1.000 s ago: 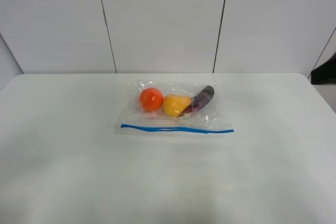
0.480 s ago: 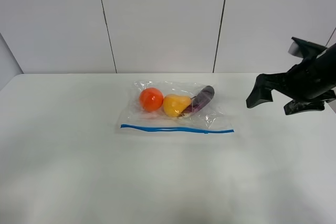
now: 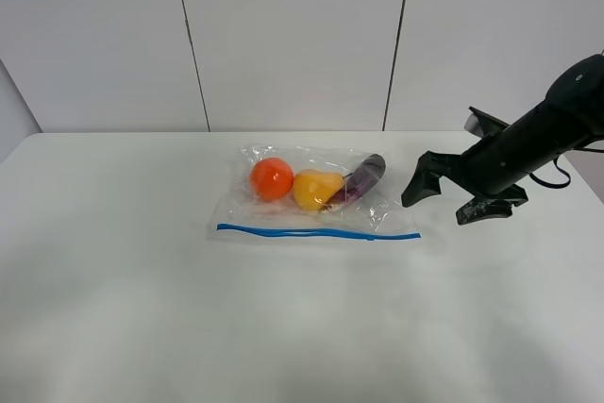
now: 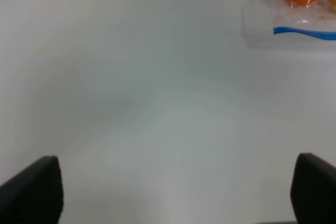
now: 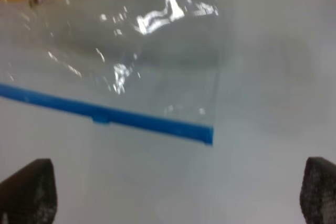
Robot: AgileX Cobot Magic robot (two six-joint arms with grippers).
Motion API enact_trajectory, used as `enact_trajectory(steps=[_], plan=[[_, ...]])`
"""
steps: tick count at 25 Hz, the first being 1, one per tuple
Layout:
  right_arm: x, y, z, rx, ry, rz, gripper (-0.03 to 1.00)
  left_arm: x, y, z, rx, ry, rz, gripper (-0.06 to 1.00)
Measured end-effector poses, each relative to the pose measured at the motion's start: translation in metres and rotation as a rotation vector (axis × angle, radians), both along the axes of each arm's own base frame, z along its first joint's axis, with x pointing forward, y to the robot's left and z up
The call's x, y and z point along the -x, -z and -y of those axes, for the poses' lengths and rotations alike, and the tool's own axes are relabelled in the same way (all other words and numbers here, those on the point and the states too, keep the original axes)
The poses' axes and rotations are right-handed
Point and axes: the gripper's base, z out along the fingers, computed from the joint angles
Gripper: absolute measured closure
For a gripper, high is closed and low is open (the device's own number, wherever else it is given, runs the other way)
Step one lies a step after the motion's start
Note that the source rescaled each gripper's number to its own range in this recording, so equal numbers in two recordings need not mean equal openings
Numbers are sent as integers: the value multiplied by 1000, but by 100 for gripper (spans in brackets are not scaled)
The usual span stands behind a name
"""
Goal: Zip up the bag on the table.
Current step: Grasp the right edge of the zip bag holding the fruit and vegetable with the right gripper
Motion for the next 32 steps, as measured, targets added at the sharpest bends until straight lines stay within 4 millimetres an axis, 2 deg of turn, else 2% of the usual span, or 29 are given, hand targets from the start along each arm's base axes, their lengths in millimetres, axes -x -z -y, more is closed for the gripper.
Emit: enact_trajectory(steps=[6,11,24,32], plan=[[-16,11,15,-107,21,-19,-3,0,0,0,0,0,0,-6],[-21,30,26,-291,0,-62,-3,0,0,0,0,0,0,-6],[-22,75,19,-400,-25,-153,-3,0,0,0,0,0,0,-6],[-24,76,16,-456,-34,-132,-3,0,0,0,0,0,0,-6]])
